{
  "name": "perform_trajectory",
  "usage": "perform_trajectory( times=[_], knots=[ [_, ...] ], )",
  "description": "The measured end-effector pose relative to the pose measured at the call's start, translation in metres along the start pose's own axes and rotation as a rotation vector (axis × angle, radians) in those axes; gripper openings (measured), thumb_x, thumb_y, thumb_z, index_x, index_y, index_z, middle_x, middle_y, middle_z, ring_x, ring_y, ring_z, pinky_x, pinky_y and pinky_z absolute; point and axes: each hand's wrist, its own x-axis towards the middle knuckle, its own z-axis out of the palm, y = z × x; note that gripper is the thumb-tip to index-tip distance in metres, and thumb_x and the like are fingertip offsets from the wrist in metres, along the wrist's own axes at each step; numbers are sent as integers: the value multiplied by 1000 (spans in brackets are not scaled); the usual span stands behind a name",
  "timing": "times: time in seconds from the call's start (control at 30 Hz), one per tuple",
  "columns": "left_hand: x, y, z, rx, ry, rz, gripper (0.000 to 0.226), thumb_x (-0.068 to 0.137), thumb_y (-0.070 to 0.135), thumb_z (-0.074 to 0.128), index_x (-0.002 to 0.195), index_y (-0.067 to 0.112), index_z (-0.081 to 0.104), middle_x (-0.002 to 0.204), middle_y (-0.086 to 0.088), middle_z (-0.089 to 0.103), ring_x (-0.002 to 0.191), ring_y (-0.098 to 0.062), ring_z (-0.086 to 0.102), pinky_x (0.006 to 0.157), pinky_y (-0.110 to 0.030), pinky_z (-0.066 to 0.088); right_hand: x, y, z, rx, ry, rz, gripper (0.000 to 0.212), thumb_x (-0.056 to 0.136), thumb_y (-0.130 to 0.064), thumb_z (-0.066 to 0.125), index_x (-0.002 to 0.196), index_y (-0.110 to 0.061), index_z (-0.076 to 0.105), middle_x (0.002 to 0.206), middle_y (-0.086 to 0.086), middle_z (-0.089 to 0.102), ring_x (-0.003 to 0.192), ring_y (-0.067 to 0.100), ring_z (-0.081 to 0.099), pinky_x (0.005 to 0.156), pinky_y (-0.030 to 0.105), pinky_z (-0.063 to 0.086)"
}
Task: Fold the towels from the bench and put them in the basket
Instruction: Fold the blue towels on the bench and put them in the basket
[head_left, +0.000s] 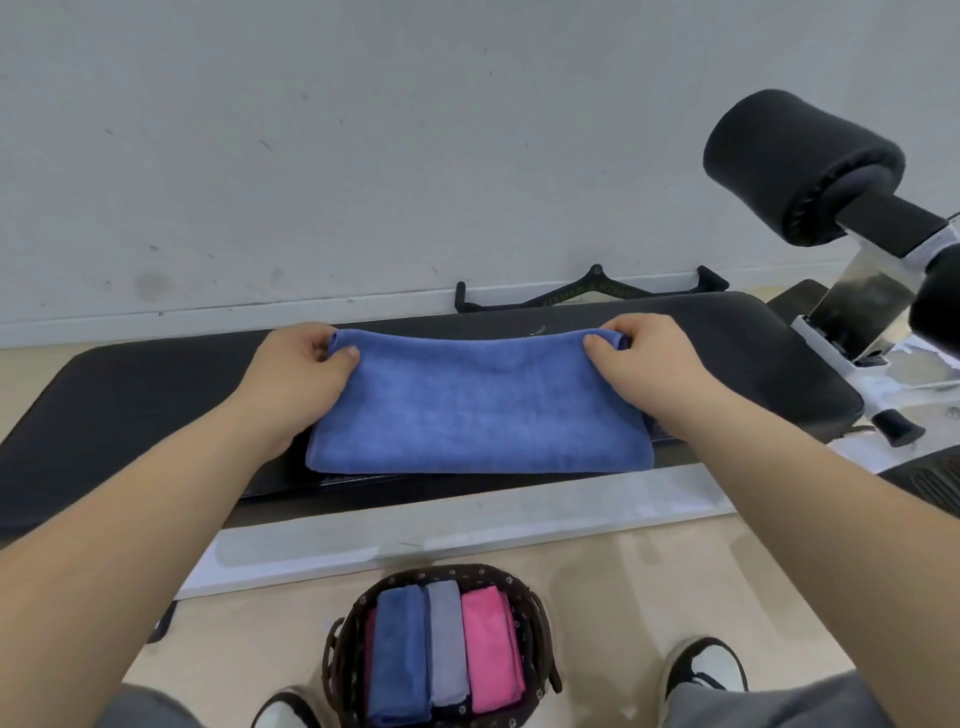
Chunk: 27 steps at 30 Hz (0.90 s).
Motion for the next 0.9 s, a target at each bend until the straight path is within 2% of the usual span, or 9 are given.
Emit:
perform_trajectory(
  times=[0.13,0.33,0.43,0.57,0.6,0.7,0.77,0.83,0.9],
  knots=[
    [17,-6,8,207,-27,19,7,92,17,65,88,14,70,85,-8,71,76,-22,61,66,-32,48,17,16,13,13,16,129,26,94,-26,64,88,-4,75,72,-6,67,75,25,63,64,32,49],
    [27,-3,4,264,-42,14,10,94,16,64,85,12,68,87,-12,69,72,-20,56,61,-30,42,28,19,15,16,32,123,16,97,-30,61,86,-21,68,84,2,68,82,20,64,75,38,54],
    [27,-2,3,268,-42,0,6,93,20,68,92,14,68,91,-8,70,84,-25,64,66,-31,46,29,19,16,-19,31,102,15,97,-35,61,90,-24,67,84,-1,67,82,18,64,74,38,54],
    [21,7,1,230,-131,-54,56,86,23,80,136,17,57,123,1,62,107,-19,61,86,-29,47,27,18,16,-35,83,119,21,91,-42,70,94,-22,65,90,-5,68,87,16,66,75,38,56],
    [20,10,1,221,-157,-80,63,83,22,82,140,17,56,127,0,62,108,-19,61,89,-31,48,26,18,15,-51,96,130,26,90,-45,71,101,-23,64,95,-6,68,90,16,65,76,38,56],
    [19,16,-1,182,-162,-163,42,73,18,88,111,17,70,109,-4,72,96,-21,68,83,-37,56,19,11,8,-276,135,70,42,92,-49,67,126,-26,57,118,-3,60,101,20,63,81,43,57],
    [16,22,-1,129,-175,-223,28,72,16,87,95,9,72,94,-7,74,83,-22,67,72,-34,52,9,1,4,-389,149,-55,41,94,-47,63,129,-27,59,128,-2,55,110,20,59,84,43,56],
    [12,23,2,88,-203,-233,21,75,17,83,86,3,71,83,-12,72,75,-23,62,66,-32,46,-4,-10,3,-406,69,-195,38,95,-47,60,129,-29,61,131,-6,54,120,18,53,91,40,53],
    [8,24,3,46,-183,-196,22,79,20,80,90,3,71,86,-13,74,75,-21,63,65,-31,45,-20,-20,7,-401,-109,-277,48,95,-53,59,137,-32,58,138,-8,51,131,16,45,102,37,47]
  ],
)
